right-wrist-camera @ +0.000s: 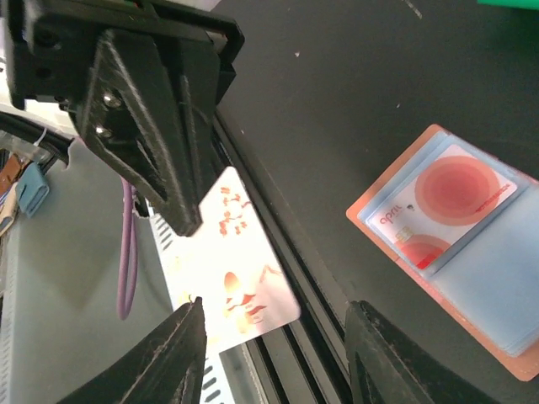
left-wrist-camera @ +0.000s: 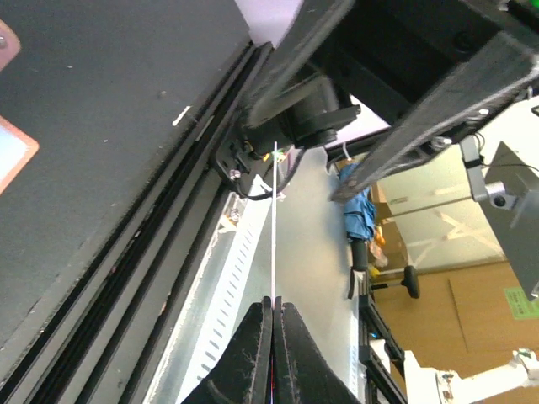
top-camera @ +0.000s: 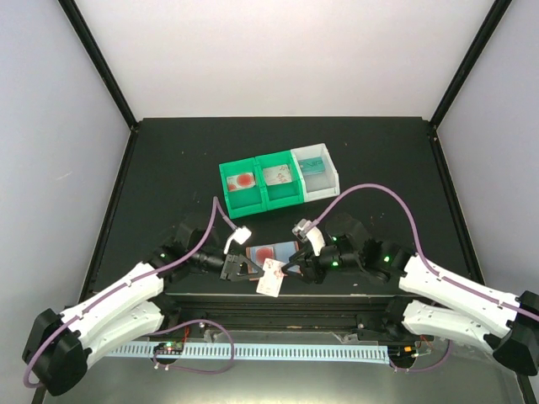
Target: Take the credit cards out of the card holder
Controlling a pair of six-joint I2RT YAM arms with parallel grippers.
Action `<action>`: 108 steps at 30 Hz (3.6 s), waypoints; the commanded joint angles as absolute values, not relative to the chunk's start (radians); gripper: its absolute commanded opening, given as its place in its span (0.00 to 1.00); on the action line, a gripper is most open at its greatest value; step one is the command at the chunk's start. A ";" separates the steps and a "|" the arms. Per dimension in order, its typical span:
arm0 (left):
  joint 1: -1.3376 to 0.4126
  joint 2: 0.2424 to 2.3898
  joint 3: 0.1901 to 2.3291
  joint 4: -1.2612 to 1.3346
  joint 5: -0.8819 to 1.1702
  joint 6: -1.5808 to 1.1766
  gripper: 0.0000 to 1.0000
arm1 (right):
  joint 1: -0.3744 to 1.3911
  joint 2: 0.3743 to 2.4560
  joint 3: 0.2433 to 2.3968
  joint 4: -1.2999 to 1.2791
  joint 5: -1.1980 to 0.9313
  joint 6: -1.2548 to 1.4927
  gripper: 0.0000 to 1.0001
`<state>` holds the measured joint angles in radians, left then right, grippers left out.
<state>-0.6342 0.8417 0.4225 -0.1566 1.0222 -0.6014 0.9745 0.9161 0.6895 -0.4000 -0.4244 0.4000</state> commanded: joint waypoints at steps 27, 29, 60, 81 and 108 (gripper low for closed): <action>-0.635 0.824 0.441 -0.154 1.035 -0.558 0.18 | 0.909 0.940 0.641 -0.247 -0.609 0.447 0.01; -0.634 0.815 0.454 -0.176 0.992 -0.554 0.42 | 0.902 0.925 0.632 -0.234 -0.591 0.465 0.01; -0.629 0.681 0.500 -0.428 0.290 -0.551 0.99 | 0.747 1.256 0.827 0.034 0.167 0.640 0.01; -0.624 0.665 0.418 -0.359 0.294 -0.609 0.99 | 0.713 1.689 1.027 0.291 0.263 0.698 0.01; -0.624 0.648 0.411 -0.362 0.332 -0.626 0.99 | 0.662 1.981 1.255 0.209 0.208 0.727 0.02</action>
